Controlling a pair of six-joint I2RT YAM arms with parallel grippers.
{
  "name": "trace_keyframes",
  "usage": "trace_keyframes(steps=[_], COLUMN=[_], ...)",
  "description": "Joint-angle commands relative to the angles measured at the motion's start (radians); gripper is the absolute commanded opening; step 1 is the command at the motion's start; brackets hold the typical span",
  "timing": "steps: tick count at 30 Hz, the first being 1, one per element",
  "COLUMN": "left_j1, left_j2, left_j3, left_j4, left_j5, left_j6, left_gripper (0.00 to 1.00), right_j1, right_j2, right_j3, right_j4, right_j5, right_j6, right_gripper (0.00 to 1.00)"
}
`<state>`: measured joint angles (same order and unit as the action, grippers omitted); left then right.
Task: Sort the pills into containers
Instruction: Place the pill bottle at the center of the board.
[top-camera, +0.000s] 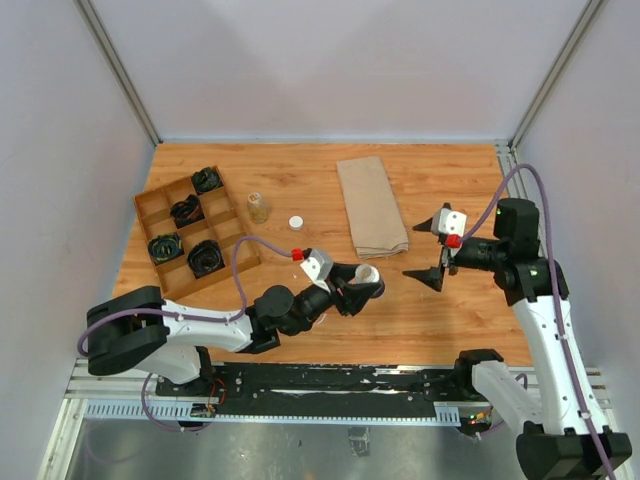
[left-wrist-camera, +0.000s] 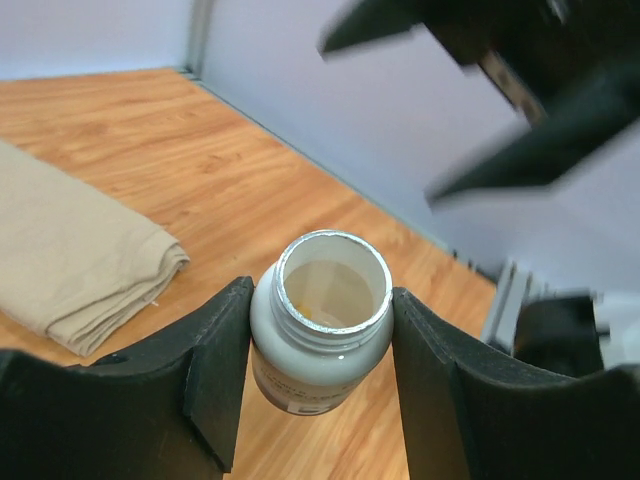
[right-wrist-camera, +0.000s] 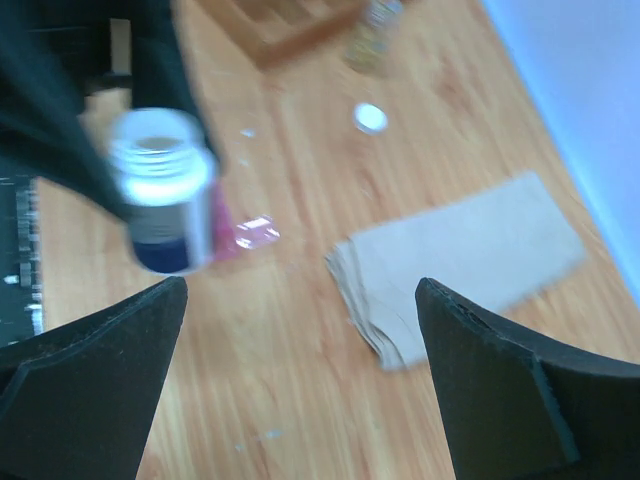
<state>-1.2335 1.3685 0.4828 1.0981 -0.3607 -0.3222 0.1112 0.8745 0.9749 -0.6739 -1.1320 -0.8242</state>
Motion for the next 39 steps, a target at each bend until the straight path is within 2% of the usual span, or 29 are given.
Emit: trace_keyframes(steps=[1,5,9,16,22,25,26,28,30,32,39], left_j1=[-0.001,-0.001,-0.001,0.0,0.026,0.04,0.043,0.043,0.043,0.043,0.043], left_j2=[-0.012,0.076,0.189,0.35,0.465,0.503,0.511,0.518,0.522,0.524,0.495], left_j3=[-0.038,-0.019,0.035,0.079,0.094,0.093,0.089,0.077,0.066,0.06,0.019], left_j4=[0.001,0.015,0.031,0.082,0.164,0.205,0.221,0.252,0.276,0.286,0.318], left_j5=[0.321,0.48,0.569,0.573,0.61,0.609,0.601,0.568,0.541,0.528,0.505], left_j6=[0.299,0.408,0.442,0.473,0.448,0.417,0.411,0.395,0.387,0.383,0.352], left_gripper=[0.08,0.06,0.03,0.05,0.02,0.13,0.21,0.46,0.59,0.66,0.78], right_j1=[-0.121,-0.152,-0.156,-0.156,-0.156,-0.156,-0.156,-0.156,-0.156,-0.156,-0.156], right_j2=[-0.028,-0.035,-0.027,0.013,0.032,0.037,0.037,0.037,0.037,0.037,0.033], right_j3=[-0.022,-0.089,-0.131,-0.138,-0.148,-0.155,-0.157,-0.159,-0.16,-0.161,-0.158], right_j4=[0.098,0.272,0.342,0.342,0.346,0.353,0.354,0.353,0.353,0.354,0.322], right_j5=[0.202,0.262,0.302,0.287,0.257,0.245,0.241,0.23,0.219,0.207,0.133], right_j6=[0.172,0.352,0.414,0.416,0.419,0.419,0.419,0.418,0.416,0.413,0.366], right_gripper=[0.98,0.99,0.99,0.99,0.99,0.99,0.98,0.99,0.99,0.99,0.98])
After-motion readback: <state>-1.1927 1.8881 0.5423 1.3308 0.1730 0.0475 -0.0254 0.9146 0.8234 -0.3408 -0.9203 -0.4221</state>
